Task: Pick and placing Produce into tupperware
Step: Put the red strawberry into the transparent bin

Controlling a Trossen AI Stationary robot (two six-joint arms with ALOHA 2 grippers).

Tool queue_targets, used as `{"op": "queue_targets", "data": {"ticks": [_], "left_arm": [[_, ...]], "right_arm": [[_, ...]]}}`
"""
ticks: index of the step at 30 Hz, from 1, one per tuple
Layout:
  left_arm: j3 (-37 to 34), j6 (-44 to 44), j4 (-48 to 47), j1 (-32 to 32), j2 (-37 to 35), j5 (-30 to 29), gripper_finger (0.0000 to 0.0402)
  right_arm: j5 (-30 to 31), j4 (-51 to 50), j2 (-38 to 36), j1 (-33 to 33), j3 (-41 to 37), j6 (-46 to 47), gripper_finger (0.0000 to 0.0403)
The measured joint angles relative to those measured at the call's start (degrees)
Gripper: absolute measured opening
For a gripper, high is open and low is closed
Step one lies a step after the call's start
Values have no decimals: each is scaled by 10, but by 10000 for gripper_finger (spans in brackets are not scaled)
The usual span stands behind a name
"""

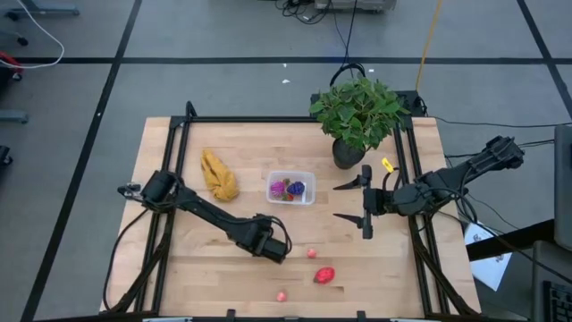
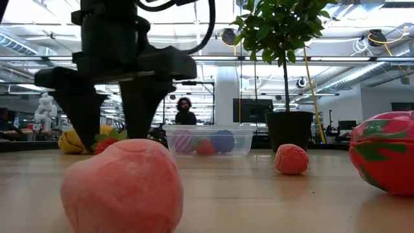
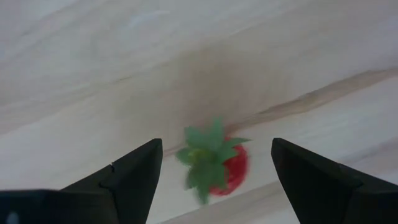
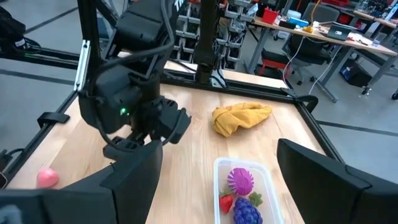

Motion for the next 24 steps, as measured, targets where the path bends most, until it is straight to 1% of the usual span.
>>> {"op": "queue_targets", "data": {"ticks": [7, 24], "left_arm": [[-2, 0, 8, -1, 14, 11, 308], [-2, 16, 10, -1, 14, 2, 308]], "right_arm": [[0, 4, -1, 0, 0, 0, 309], [0, 16, -1, 0, 0, 0, 309]]}}
